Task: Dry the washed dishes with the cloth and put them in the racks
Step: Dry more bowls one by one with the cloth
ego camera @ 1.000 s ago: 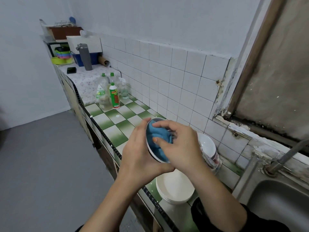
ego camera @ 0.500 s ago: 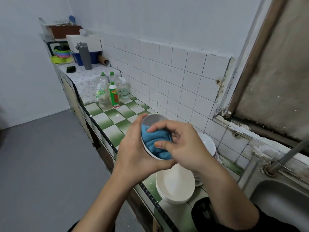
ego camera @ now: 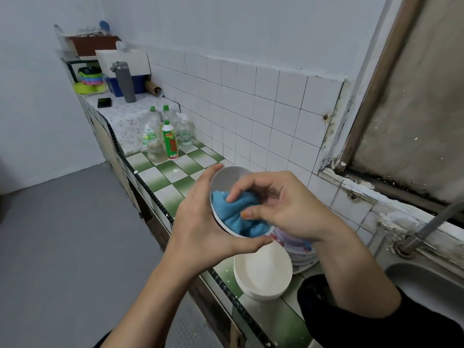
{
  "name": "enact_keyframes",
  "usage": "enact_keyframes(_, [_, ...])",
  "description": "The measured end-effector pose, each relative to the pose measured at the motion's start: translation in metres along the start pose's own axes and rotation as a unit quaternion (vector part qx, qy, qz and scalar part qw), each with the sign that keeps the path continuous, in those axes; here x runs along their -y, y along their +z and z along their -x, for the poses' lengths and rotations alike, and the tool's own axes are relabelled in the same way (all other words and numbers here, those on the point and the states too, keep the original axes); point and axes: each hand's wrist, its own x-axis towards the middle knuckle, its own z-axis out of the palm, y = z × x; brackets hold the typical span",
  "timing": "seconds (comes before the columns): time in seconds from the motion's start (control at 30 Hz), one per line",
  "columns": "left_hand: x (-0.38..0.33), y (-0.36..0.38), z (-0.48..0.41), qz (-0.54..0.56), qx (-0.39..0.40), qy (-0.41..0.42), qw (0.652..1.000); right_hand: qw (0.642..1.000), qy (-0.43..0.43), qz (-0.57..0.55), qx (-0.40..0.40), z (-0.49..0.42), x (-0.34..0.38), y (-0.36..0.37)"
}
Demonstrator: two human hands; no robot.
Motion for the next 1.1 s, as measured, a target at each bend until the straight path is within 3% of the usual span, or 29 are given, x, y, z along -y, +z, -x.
enact_keyframes(0.1, [-0.002,0.0,0.004,0.008,-0.012,-0.003,1.0,0.998,-0.005,-0.029,0.049,0.003,0.007,-0.018])
enact_keyframes(0.2, [-0.001,0.001,0.007,0.015,-0.01,0.005,1.0,0.999,-0.021,-0.004,0.039,0.008,0.014,-0.034])
enact_keyframes(0.27, [-0.002,0.001,0.009,0.005,-0.003,0.011,1.0,0.998,-0.028,0.044,0.018,0.009,0.019,-0.042])
enact_keyframes(0.33, [-0.006,0.001,0.011,0.001,0.007,0.011,1.0,0.985,-0.061,0.163,-0.001,0.005,0.021,-0.044])
enact_keyframes(0.43, [-0.012,0.001,0.009,-0.015,0.014,0.019,1.0,0.906,-0.178,0.383,0.043,-0.006,0.018,-0.031])
enact_keyframes(0.5, [-0.013,-0.002,0.006,-0.023,0.006,0.033,0.999,0.843,-0.212,0.49,0.069,-0.009,0.011,-0.02])
enact_keyframes(0.57, [-0.011,-0.005,0.005,-0.031,-0.009,0.035,0.999,0.798,-0.196,0.566,0.063,-0.01,0.005,-0.015])
enact_keyframes(0.67, [-0.007,-0.007,0.005,-0.047,-0.014,0.025,0.998,0.783,-0.109,0.601,0.118,-0.012,0.012,-0.007])
enact_keyframes(0.73, [-0.005,-0.005,0.007,-0.057,-0.005,0.018,0.998,0.797,-0.027,0.576,0.182,-0.012,0.024,-0.007])
enact_keyframes(0.83, [-0.001,-0.002,0.011,-0.06,0.011,0.003,0.998,0.865,0.05,0.461,0.19,-0.011,0.031,-0.007])
enact_keyframes(1.0, [0.004,0.004,0.018,-0.041,0.024,-0.028,0.998,0.973,0.112,0.184,0.088,-0.006,0.016,-0.004])
enact_keyframes(1.07, [0.006,0.005,0.02,-0.049,0.023,-0.028,0.998,0.988,0.133,0.076,0.033,-0.002,0.012,-0.007])
enact_keyframes(1.1, [0.007,0.005,0.021,-0.05,0.019,-0.022,0.998,0.989,0.126,0.08,0.002,-0.001,0.01,-0.009])
